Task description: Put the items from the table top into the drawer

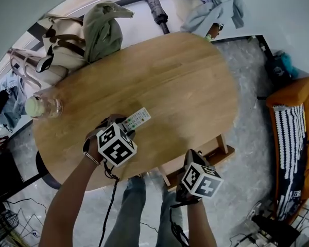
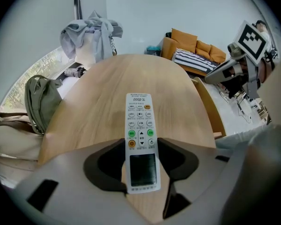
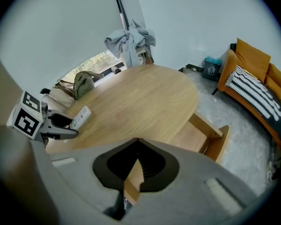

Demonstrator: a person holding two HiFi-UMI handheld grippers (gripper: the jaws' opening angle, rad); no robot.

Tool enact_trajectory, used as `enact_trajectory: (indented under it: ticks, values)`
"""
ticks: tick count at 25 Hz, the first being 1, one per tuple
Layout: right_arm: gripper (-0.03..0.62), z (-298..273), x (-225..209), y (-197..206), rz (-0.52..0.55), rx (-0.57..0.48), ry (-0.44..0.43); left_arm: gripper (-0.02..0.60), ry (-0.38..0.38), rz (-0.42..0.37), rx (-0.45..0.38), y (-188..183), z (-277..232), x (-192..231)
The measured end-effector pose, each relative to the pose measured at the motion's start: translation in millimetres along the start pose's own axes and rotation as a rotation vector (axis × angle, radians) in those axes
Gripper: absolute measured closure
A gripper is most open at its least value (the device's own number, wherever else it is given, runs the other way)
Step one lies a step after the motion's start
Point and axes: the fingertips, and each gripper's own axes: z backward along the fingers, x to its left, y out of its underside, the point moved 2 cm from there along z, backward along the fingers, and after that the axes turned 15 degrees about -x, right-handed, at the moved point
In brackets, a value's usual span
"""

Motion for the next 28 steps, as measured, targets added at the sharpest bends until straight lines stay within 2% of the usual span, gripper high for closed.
enact_trajectory:
  ticks: [7,17,28]
  values:
    - [0.589,28,-46,-1,-0.022,-0.022,0.037,0.367,0.022,-0.024,-0.005,-24,-9,-43]
    - [0.589,71,-139,13,-0.059,-0.017,0.11,0.367,0.077,-0.089,-0.008,-73,-40,-121]
    - [0.589,109,-219,19,-0.144,-0.047,0.185,0.367,0.113,-0.138,-0.01,-123,-72,-187]
